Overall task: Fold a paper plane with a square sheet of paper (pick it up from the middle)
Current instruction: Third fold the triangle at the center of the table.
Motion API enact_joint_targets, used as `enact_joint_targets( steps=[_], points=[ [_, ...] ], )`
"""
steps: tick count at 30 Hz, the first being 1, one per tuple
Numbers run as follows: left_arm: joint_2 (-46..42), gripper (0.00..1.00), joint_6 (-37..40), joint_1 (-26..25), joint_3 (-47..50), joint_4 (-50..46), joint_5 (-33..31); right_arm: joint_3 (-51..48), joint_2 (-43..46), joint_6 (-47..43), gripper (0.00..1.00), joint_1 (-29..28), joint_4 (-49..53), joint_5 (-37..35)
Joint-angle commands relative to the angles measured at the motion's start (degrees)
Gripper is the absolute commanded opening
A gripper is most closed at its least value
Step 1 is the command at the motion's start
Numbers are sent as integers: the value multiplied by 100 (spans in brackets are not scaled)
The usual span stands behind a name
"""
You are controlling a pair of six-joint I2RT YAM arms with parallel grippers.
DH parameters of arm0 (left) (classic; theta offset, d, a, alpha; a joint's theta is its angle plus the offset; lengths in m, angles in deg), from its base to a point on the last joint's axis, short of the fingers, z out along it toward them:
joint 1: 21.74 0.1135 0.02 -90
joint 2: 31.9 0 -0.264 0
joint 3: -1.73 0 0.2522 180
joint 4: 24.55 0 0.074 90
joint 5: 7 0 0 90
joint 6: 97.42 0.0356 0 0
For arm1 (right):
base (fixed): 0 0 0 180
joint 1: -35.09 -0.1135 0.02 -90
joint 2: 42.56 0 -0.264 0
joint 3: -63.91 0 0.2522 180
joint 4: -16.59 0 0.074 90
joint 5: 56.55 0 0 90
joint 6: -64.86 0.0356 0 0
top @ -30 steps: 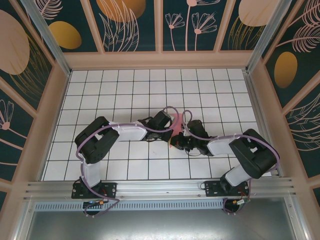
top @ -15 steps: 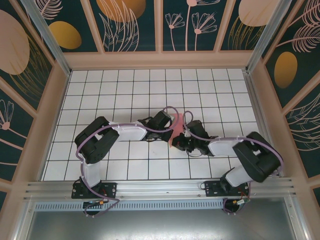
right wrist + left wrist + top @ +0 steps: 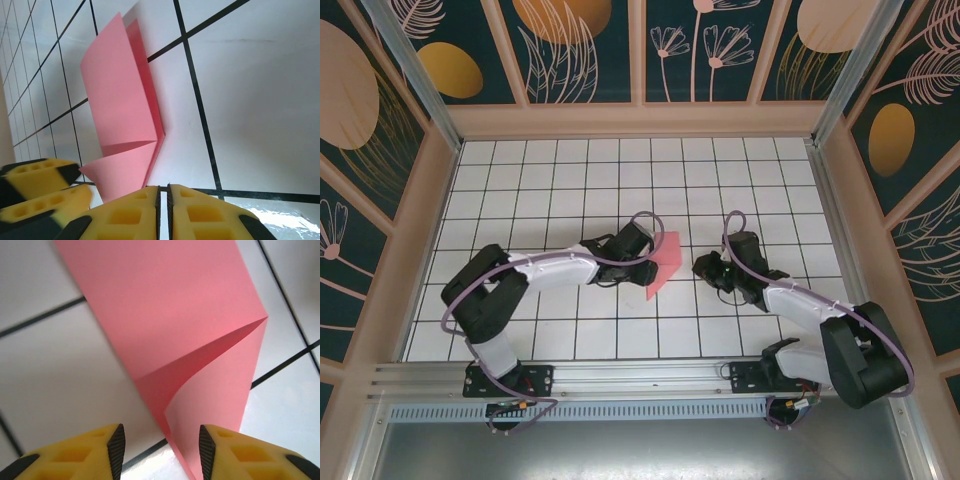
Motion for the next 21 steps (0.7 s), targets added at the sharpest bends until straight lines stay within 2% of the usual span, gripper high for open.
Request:
enact_joint_targets(
  steps=[1,4,7,9,17,21],
  points=[
    [-547,45,-218,20,-54,-379,-574,-70,52,-124,15,37,-21,96],
    [-777,29,-293,26,-50,-188,-292,-114,-45,-21,15,37,-343,279],
    [-648,15,-362,24,-95,237,772,-121,-242,53,17,34,-672,504],
    [-480,12,-464,19,-89,494,1146,-108,-352,73,20,36,-816,592],
    [313,9,-690,26,-303,565,159,30,-839,110,29,37,-1164,921],
    [831,8,-596,22,-571,541,359,88,-1030,165,30,9,-1199,966]
  ],
)
